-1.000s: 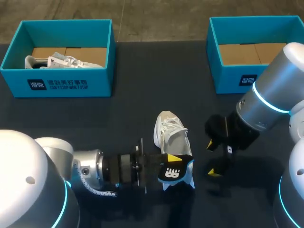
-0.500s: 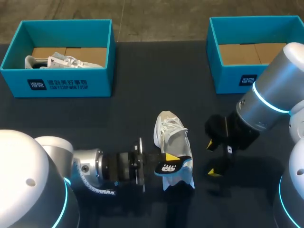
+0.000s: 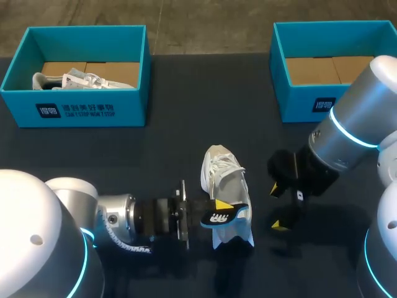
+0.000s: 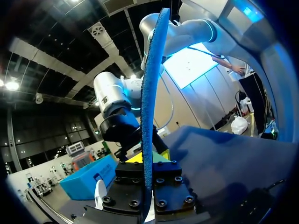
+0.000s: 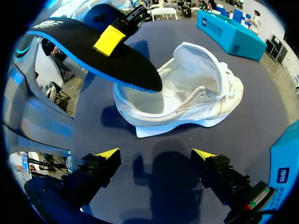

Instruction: Take the shoe out of the shoebox, open the shoe tongue, remove and reinsert the insole, then place the shoe into the shoebox

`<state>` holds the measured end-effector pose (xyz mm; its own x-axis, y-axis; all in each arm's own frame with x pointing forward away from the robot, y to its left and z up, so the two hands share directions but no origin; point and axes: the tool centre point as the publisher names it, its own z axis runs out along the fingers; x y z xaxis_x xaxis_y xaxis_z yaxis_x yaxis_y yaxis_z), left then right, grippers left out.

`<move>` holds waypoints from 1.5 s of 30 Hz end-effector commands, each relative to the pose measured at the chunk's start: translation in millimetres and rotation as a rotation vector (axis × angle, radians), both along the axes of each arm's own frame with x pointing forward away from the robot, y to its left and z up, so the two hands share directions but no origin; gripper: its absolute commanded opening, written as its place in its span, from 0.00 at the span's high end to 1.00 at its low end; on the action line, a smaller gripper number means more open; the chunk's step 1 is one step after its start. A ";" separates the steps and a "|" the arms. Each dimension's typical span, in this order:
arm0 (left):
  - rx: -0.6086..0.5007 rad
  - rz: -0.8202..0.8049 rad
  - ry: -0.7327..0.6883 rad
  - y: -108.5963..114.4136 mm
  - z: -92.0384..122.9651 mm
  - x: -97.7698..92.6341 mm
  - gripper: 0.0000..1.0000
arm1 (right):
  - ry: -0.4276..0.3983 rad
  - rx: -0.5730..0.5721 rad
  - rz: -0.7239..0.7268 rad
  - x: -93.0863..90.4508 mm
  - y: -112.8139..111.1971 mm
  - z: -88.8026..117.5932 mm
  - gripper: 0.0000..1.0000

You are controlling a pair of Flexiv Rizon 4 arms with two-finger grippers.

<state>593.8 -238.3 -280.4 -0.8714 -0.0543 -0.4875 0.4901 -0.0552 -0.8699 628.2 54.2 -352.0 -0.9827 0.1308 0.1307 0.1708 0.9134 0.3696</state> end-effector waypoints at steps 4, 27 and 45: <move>-0.025 -0.041 0.013 -2.3 -6.4 2.7 1.00 | -0.001 -0.001 -0.002 -0.7 0.4 -0.2 0.00; -0.046 -0.046 -0.002 -4.3 -17.0 8.3 1.00 | -0.001 -0.001 -0.002 -0.7 0.4 -0.2 0.00; -0.032 -0.017 -0.023 -6.1 -22.8 11.5 1.00 | -0.001 -0.001 -0.002 -0.7 0.4 -0.2 0.00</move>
<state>604.6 -243.3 -303.2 -0.8615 -0.0525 -0.5051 0.5078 -0.0959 -0.8561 628.2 54.2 -352.0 -0.9827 0.1308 0.1308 0.1708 0.9134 0.3696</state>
